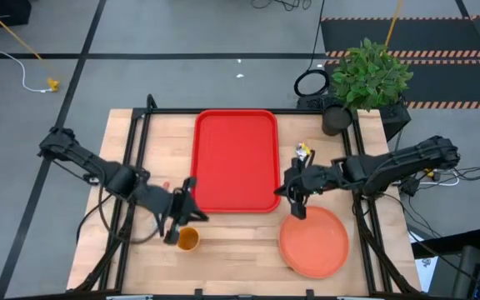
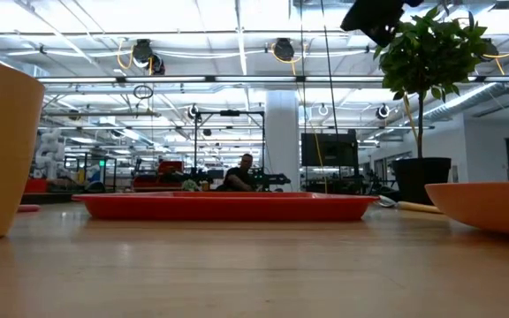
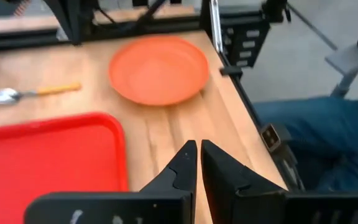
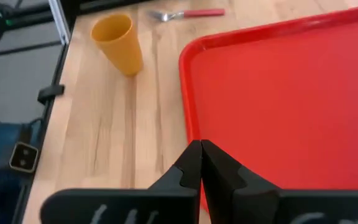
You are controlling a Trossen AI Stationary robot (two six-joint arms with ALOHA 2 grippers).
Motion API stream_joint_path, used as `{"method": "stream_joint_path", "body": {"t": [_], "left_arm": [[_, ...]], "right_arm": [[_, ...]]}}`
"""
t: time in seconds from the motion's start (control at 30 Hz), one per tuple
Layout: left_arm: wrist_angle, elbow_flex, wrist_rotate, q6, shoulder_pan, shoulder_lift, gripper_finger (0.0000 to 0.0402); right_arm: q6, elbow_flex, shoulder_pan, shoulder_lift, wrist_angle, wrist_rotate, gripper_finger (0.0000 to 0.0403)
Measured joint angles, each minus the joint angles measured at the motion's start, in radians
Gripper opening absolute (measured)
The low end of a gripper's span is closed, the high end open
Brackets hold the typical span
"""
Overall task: Pick and place plate/cup/fork/spoon on tray
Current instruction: Put the yellow cup on the red serving tray
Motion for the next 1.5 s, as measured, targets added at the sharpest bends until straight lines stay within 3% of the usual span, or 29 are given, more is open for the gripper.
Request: {"method": "stream_joint_path", "body": {"t": [0.2,0.53,0.73,0.87,1.33,1.5], "left_arm": [[-0.013,0.0,-0.031,-0.086,-0.094,0.071,0.0037],[-0.184,0.0,-0.115,-0.268,-0.26,0.187,0.0167],[-0.231,0.0,-0.097,-0.399,-0.29,0.234,0.0205],[-0.268,0.0,-0.031,-0.422,-0.291,0.259,0.0209],[-0.34,0.0,-0.03,-0.442,-0.299,0.406,0.0208],[-0.323,0.0,-0.03,-0.361,-0.297,0.421,0.0159]], "right_arm": [[-0.042,-0.061,0.003,-0.007,0.013,0.002,0.0],[-0.204,-0.106,-0.006,-0.006,0.102,0.0,0.0],[-0.311,-0.106,-0.019,-0.007,0.231,0.003,0.0],[-0.386,-0.106,-0.027,-0.007,0.281,0.003,0.0],[-0.42,-0.106,-0.031,-0.007,0.29,0.003,0.0],[-0.42,-0.106,-0.03,-0.007,0.306,0.002,0.0]]}}
